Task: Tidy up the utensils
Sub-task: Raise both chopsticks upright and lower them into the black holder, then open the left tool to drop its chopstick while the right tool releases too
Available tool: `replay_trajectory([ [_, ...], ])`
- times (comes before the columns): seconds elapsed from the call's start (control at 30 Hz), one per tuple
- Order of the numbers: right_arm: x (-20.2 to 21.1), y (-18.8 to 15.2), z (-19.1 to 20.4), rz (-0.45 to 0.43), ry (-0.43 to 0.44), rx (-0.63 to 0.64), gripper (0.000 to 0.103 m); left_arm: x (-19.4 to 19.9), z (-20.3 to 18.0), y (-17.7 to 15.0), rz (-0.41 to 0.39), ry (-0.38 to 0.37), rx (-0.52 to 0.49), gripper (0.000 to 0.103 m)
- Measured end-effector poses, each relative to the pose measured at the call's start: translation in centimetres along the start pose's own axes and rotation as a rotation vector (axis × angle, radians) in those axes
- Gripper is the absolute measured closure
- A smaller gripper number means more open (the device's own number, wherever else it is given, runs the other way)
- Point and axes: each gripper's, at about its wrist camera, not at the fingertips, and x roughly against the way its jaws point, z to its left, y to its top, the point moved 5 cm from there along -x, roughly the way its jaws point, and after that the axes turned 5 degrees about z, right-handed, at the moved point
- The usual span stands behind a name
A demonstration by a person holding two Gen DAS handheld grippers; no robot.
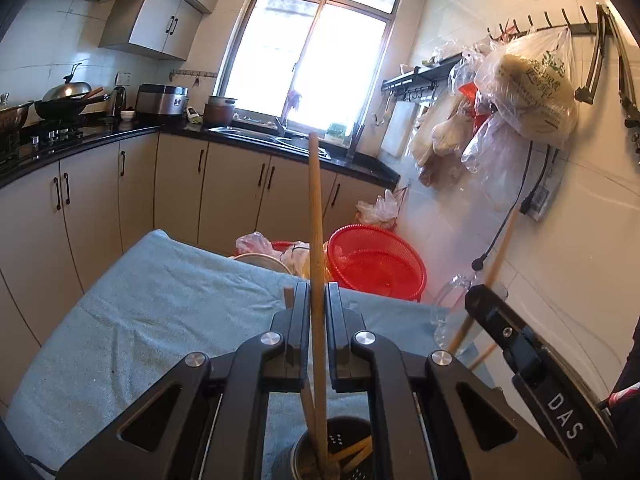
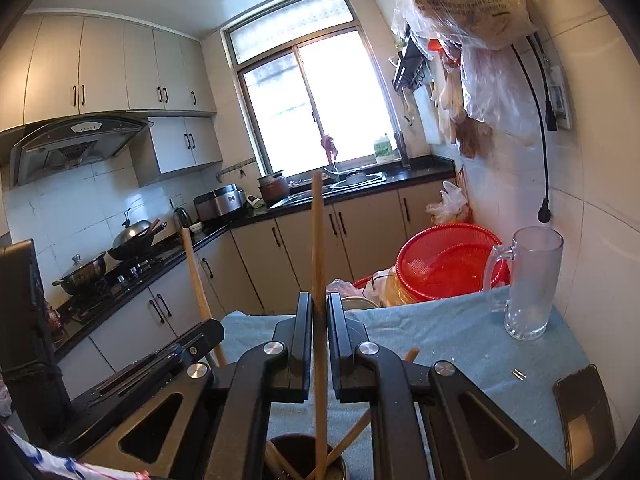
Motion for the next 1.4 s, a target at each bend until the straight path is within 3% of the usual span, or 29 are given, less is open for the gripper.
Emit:
replay_trajectory([
  [0.07,0.3,-0.1,0.0,0.003,0.002,-0.002,0.090,0.2,0.1,-0.2,0.004,0.005,-0.001,0.096],
  [0.2,1.1,-0.1,0.2,-0.002,0.003,0.005,0.068,1.2,0.1,-0.3,0.000,0.011,-0.003,0.096],
  [0.37,3.2,0.3,0.2,-0.015,-0.010,0.001,0.066,3.2,0.3,-0.3,0.005,0.011,-0.003,0.096],
  [0.47,5.4,0.8,-0.1,-0.032,-0.015,-0.004,0.058,5.6,1.1,-0.5,-0.003,0.019,0.012,0.094],
  [0.6,9.2,0.9,-0.4,-0.057,-0.035,0.001,0.043,9.1,2.5,-1.4,-0.017,0.047,0.036,0.076],
  [0.67,11.2,0.5,-0.6,-0.055,-0.049,0.011,0.037,10.7,3.1,-2.4,-0.016,0.067,0.030,0.073],
  [0.8,14.1,-2.3,-1.5,0.019,-0.068,0.028,0.023,12.5,4.5,-5.8,0.040,0.096,0.006,0.062],
  [0.87,14.0,-4.8,-2.2,0.117,-0.060,0.035,0.023,12.3,5.2,-7.7,0.094,0.105,0.006,0.061],
  [0.97,12.0,-10.5,-3.5,0.344,-0.057,0.061,0.025,10.4,5.8,-11.1,0.237,0.097,0.001,0.061],
  [1.07,9.7,-15.9,-4.4,0.558,-0.045,0.083,0.056,8.2,5.4,-14.1,0.356,0.101,-0.052,0.061],
  [1.13,8.5,-19.1,-4.9,0.667,-0.032,0.061,0.061,7.1,5.0,-15.8,0.406,0.099,-0.095,0.061],
  [1.3,7.3,-22.4,-5.2,0.739,-0.049,0.072,0.061,5.0,4.1,-18.7,0.485,0.105,-0.168,0.063],
  [1.4,7.1,-22.4,-4.7,0.730,-0.089,0.129,0.061,3.7,3.6,-19.5,0.528,0.122,-0.211,0.075],
])
